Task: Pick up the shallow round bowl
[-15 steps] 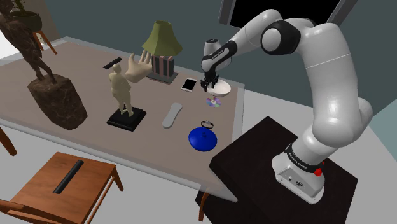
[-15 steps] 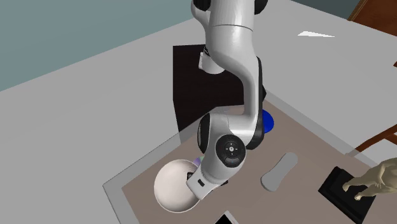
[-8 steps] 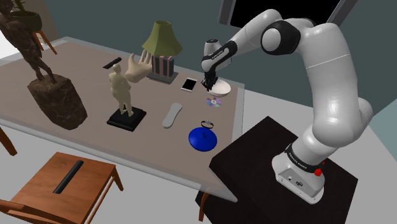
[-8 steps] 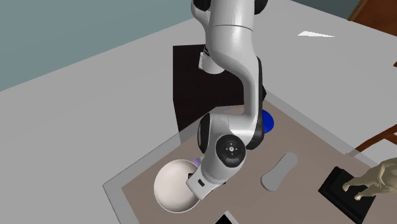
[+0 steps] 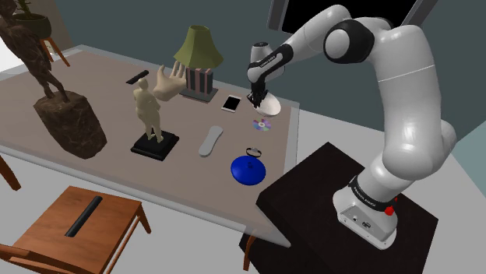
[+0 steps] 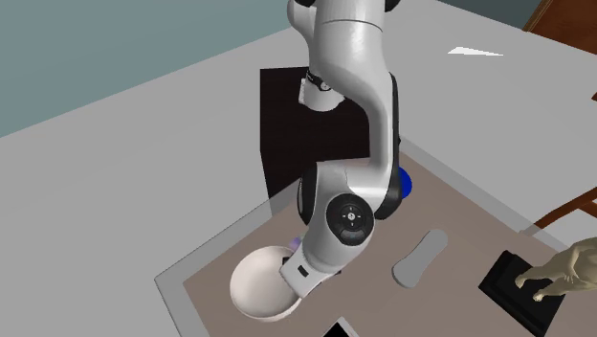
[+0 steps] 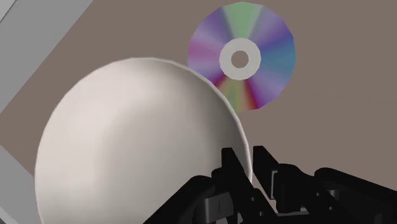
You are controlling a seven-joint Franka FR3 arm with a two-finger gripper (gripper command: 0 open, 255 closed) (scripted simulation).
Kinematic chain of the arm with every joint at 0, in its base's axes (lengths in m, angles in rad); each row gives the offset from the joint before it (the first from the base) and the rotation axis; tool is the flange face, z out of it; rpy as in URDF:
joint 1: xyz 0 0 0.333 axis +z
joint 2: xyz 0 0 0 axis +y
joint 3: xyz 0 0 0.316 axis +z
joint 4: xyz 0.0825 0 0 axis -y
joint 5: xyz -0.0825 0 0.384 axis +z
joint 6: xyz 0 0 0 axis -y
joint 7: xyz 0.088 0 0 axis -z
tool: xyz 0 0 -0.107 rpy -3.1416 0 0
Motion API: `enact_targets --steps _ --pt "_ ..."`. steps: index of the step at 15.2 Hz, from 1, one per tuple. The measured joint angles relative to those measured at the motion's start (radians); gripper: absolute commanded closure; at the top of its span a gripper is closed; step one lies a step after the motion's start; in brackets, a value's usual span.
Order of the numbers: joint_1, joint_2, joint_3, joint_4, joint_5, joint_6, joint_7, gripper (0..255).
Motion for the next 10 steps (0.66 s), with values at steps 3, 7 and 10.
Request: enact_targets --steps 3,7,10 --pt "-0.001 -0.03 0.0 -0.004 0.001 -0.025 -0.005 255" --pt "0.001 -0.068 -0.001 -0.012 0.001 -0.056 -0.01 255" --pt "0.002 -0.093 -0.001 -0.015 0.001 -0.076 -0.013 255"
